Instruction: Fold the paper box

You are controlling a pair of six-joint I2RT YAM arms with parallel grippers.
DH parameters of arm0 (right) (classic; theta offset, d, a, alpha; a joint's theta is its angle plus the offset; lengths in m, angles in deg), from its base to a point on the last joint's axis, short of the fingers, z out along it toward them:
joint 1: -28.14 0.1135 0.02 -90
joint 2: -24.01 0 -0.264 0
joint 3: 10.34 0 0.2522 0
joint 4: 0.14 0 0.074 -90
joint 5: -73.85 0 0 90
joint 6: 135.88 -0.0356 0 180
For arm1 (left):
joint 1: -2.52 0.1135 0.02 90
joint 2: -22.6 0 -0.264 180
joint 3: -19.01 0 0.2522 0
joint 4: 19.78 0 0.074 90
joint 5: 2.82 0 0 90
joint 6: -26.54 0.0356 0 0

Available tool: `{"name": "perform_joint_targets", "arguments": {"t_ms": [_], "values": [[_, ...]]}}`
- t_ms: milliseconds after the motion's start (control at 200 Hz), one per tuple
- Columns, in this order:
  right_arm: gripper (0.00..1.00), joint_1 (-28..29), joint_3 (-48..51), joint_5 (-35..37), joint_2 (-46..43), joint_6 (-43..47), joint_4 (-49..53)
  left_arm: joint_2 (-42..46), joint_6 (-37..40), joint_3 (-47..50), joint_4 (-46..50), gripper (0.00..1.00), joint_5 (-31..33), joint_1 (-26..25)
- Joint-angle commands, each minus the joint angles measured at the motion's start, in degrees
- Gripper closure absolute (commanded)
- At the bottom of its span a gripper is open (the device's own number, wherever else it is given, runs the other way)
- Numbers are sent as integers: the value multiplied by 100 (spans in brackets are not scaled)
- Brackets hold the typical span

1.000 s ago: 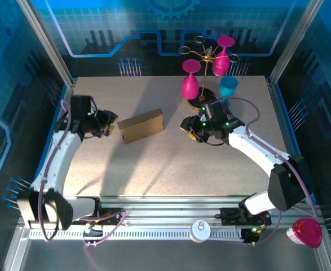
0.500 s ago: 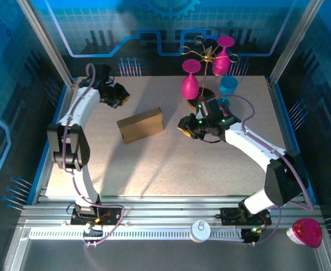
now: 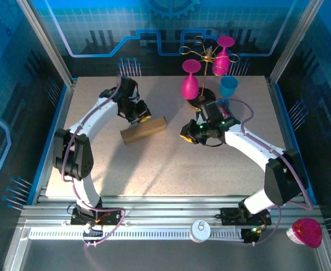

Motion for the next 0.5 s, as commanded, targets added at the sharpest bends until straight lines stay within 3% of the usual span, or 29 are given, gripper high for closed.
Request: {"name": "perform_joint_targets", "arguments": {"t_ms": [0, 230, 300, 360, 380, 400, 410, 420, 430, 445, 495], "values": [[76, -129, 140, -6, -280, 201, 273, 351, -187, 506, -289, 85, 52, -178], [74, -283, -12, 299, -588, 641, 593, 985, -404, 331, -133, 78, 407, -132], [65, -338, -82, 457, -800, 888, 657, 1349, -428, 275, -171, 73, 481, 2], [51, -377, -99, 601, -1072, 1116, 666, 1843, -408, 451, -415, 67, 674, 77], [46, -390, -90, 642, -1182, 1182, 641, 2027, -389, 552, -543, 64, 754, 87], [41, -393, -63, 696, -1287, 1251, 605, 2220, -359, 667, -677, 51, 827, 94], [36, -399, -47, 725, -1369, 1287, 587, 2306, -343, 723, -735, 38, 871, 96], [28, -403, -30, 756, -1441, 1325, 565, 2413, -326, 787, -809, 19, 899, 92], [11, -404, -15, 781, -1522, 1363, 535, 2497, -310, 849, -867, 5, 933, 99], [1, -413, 24, 813, -1633, 1414, 498, 2644, -290, 944, -964, 1, 990, 104], [0, -440, 118, 1029, -2011, 1598, 474, 3077, -263, 1272, -1174, 1, 1185, 105]]}}
